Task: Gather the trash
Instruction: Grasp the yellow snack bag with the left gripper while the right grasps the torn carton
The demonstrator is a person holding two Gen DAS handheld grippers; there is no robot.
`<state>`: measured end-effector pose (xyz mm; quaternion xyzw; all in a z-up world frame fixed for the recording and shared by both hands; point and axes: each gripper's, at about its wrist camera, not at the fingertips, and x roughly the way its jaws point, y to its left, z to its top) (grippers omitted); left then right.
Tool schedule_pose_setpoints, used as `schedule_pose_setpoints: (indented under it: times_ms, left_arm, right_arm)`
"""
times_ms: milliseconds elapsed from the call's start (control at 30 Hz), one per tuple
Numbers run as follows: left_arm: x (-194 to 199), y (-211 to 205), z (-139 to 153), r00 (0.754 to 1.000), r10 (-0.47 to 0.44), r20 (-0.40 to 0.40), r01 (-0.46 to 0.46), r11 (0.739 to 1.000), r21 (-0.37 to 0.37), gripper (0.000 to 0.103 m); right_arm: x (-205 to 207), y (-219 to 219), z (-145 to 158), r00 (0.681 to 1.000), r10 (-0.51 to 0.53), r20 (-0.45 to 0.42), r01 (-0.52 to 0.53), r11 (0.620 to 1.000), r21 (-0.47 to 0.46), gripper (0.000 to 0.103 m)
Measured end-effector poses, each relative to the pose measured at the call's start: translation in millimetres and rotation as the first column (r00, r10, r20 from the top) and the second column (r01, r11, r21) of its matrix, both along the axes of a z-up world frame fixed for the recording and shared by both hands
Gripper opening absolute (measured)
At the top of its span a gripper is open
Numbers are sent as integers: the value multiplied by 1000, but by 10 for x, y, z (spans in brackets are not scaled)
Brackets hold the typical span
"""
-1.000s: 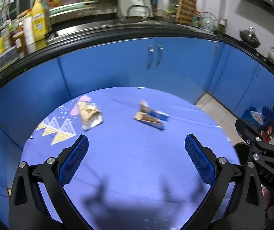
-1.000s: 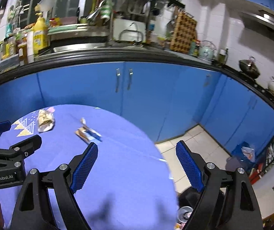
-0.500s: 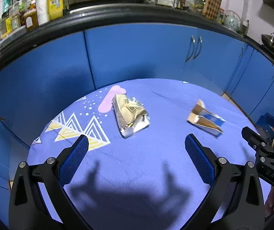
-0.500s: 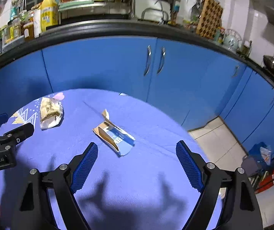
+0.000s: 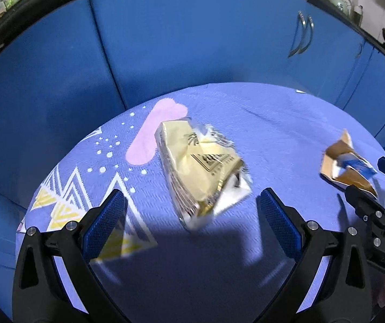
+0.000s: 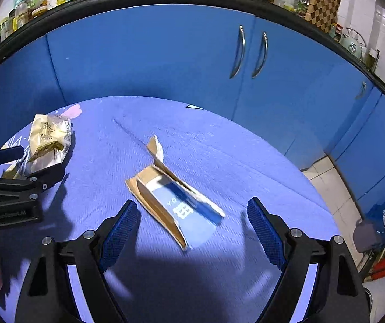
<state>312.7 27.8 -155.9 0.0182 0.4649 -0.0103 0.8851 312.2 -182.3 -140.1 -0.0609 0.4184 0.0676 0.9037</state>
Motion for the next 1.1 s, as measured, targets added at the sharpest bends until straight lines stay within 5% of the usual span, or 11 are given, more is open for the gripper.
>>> schedule_pose_setpoints:
  times_ms: [367,500,600,667,767,1100]
  left_arm:
    - [189,-10,-23,1000,-4,-13,4,1000,0,98]
    - [154,23,3,1000,7,2,-7,1000,-1,91]
    - [88,-23,38,1000,-15,22,15,1000,0,75]
    - [30,-71,59,999,-36,33,36,999,1,57]
    - [-39,-131,67,998,-56,28,56,998,-3,49]
    - [-433,-104,127,998,-55,10,55,997,-54,40]
  right_arm:
    - [257,-5,-90,999,19,-42,-16,998,65,81]
    - [211,41,-71,998,50,-25,-48,996,80,57]
    - [145,105,-46,997,74,-18,-73,994,82,33]
    - [85,161,-34,997,82,-8,-82,996,47,32]
    - [-30,188,-19,996,89,8,-89,996,23,32]
    - [-421,70,183,997,76,29,-76,997,15,32]
